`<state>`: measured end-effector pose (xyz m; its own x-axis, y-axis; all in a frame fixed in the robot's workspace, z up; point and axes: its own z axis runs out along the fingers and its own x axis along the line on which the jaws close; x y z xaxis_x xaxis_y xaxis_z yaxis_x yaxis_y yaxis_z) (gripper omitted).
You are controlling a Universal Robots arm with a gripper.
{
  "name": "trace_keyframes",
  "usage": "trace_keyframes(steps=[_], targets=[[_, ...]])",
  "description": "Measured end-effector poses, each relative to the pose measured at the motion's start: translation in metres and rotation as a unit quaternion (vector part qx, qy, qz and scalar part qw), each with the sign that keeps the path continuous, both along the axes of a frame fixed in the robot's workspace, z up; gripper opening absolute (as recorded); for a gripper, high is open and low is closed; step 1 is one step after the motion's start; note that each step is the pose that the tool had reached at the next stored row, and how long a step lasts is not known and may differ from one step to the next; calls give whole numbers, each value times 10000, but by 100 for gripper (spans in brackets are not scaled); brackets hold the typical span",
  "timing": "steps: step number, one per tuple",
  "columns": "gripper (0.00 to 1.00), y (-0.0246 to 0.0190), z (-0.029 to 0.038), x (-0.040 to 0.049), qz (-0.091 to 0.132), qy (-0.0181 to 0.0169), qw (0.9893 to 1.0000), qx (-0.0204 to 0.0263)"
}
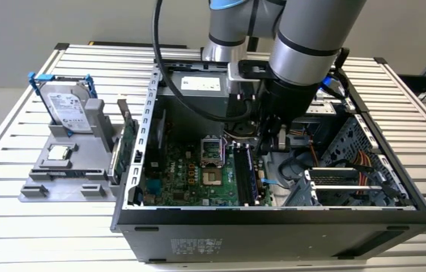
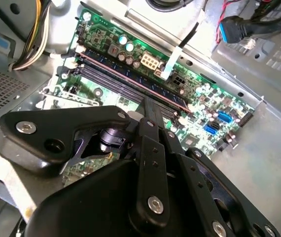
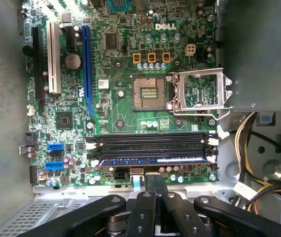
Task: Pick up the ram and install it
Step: 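Press down the ram until it locks into place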
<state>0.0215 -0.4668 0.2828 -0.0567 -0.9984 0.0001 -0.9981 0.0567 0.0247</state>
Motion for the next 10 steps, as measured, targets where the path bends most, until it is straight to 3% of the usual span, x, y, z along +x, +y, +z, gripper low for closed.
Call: trace_keyframes(steps=[10], targets=[[0,0,199,0,0,0,10000,0]])
